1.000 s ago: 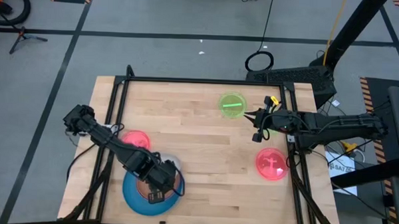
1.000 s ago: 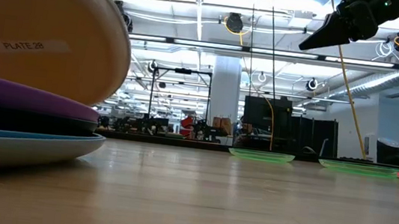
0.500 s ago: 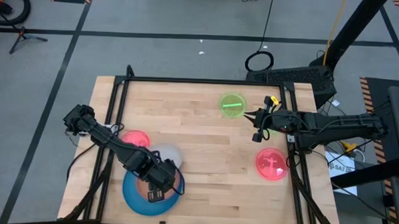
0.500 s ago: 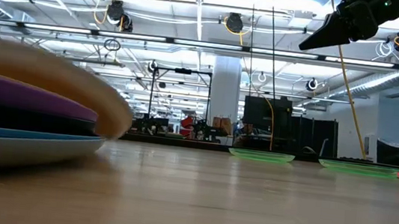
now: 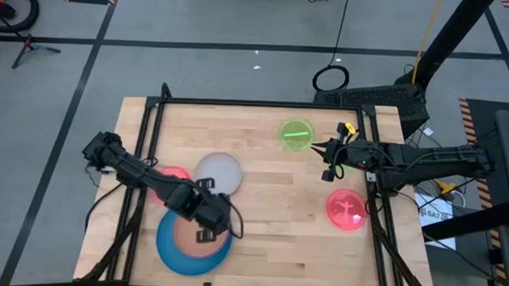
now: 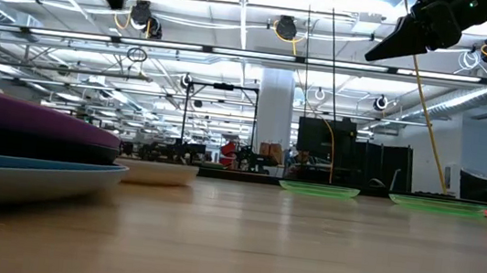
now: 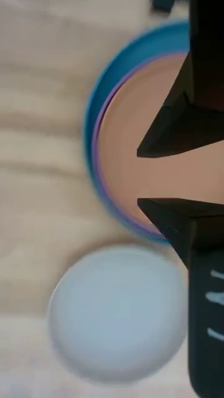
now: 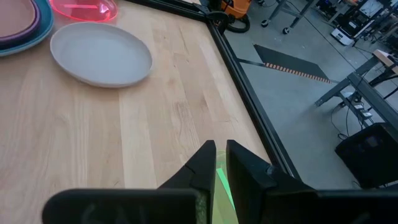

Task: Stack plastic plates
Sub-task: Stack the gray plate on the brown plate

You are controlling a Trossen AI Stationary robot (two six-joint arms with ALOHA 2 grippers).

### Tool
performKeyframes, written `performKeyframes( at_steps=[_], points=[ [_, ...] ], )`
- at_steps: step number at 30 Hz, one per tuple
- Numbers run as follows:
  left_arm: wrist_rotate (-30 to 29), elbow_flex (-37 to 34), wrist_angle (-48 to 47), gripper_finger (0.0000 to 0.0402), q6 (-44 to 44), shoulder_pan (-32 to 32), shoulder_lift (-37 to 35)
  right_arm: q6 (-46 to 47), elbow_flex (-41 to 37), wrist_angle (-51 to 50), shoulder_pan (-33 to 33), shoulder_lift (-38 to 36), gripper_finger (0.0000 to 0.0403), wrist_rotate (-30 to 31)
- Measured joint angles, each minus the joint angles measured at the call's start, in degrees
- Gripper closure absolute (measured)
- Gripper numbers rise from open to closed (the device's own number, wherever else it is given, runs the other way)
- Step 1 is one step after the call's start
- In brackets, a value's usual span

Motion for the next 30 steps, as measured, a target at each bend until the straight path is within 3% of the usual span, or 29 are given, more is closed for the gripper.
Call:
performKeyframes(
  at_steps=[7, 12, 18, 22, 24, 26, 30],
  points=[
    [-7.1, 0.0, 0.2, 0.0279, 3.2, 6.2, 0.0, 0.0, 0.0, 0.0, 0.0, 0.0, 0.0371, 0.0],
    [-13.0, 0.0, 1.2, 0.0279, 0.1, 10.3, 0.0, -0.1, 0.0, 0.0, 0.0, 0.0, 0.0371, 0.0],
    [-13.7, 0.1, 5.3, 0.0279, -6.8, 14.4, 0.7, -0.2, 0.0, 0.0, 0.0, 0.0, 0.0371, 0.0],
    [-14.5, 0.0, 6.6, 0.0279, -4.0, 16.5, 1.7, -0.1, 0.0, 0.0, 0.0, 0.0, 0.0371, 0.0],
    [-16.6, 0.1, 7.5, 0.0279, -8.7, 17.3, 2.6, -0.1, 0.0, 0.0, 0.0, 0.0, 0.0371, 0.0],
    [-17.5, 0.1, 7.7, 0.0279, -13.6, 17.8, 5.2, -0.1, 0.0, 0.0, 0.0, 0.0, 0.0371, 0.0],
    [-16.0, 0.0, 9.1, 0.0279, -14.8, 17.7, 12.1, -0.5, 0.0, -0.1, 0.0, 0.0, 0.0371, 0.0]
  ],
)
